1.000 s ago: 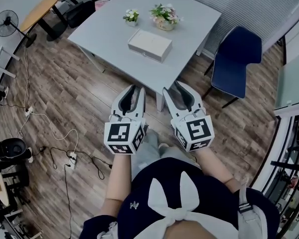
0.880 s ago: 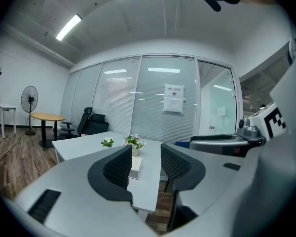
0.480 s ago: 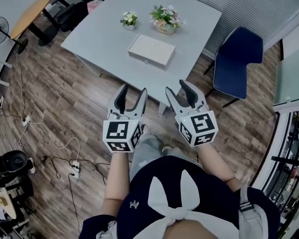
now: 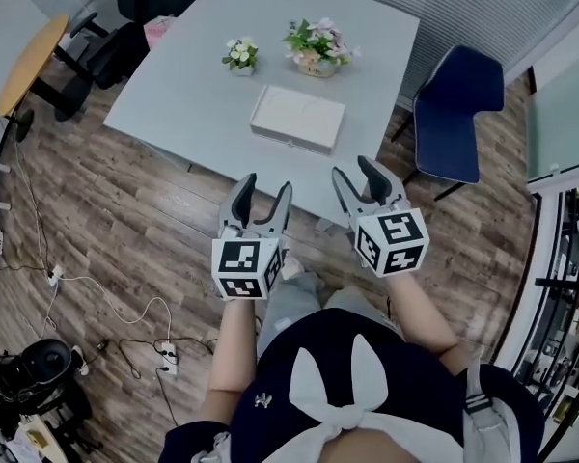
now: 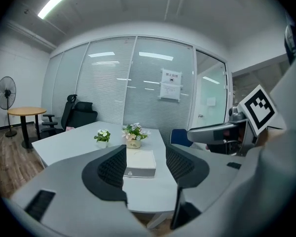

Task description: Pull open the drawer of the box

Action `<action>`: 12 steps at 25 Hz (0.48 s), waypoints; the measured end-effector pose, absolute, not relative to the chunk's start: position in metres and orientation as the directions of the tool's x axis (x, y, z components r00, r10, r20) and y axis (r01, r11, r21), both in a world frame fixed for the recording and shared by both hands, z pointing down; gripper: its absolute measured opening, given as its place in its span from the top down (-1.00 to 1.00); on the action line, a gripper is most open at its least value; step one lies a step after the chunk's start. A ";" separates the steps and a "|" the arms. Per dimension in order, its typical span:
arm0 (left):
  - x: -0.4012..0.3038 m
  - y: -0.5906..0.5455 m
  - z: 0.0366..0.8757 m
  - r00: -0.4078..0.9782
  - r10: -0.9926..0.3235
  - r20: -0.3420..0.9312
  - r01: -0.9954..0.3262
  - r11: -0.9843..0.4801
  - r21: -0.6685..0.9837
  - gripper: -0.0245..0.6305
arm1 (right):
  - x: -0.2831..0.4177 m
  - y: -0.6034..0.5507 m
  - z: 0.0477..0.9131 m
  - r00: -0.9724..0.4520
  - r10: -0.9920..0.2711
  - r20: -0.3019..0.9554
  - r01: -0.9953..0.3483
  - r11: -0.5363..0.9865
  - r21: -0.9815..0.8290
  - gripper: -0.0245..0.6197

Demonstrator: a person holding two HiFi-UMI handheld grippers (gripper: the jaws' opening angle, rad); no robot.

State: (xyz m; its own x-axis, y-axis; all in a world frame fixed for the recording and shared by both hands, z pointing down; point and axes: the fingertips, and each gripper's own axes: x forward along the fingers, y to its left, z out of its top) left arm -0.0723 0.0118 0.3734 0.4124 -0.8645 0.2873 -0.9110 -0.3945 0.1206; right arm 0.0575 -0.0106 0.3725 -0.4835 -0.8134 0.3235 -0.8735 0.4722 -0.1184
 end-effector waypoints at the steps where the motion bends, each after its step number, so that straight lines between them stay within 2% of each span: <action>1: -0.074 0.009 0.380 0.421 -0.856 0.301 -0.907 -0.404 0.119 0.19 | 0.056 -0.013 0.377 -0.472 -0.816 0.334 -0.880 0.459 -0.121 0.32; 12: -0.081 -0.026 0.426 0.453 -0.802 0.389 -0.890 -0.436 0.138 0.19 | 0.064 -0.038 0.409 -0.396 -0.819 0.415 -0.917 0.375 -0.135 0.32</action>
State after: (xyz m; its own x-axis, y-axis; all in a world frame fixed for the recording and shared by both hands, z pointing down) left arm -0.0807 -0.0264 0.4261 0.4530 -0.8023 0.3886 -0.8896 -0.4355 0.1379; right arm 0.0639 -0.0377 0.4090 -0.3959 -0.8192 0.4150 -0.9172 0.3747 -0.1355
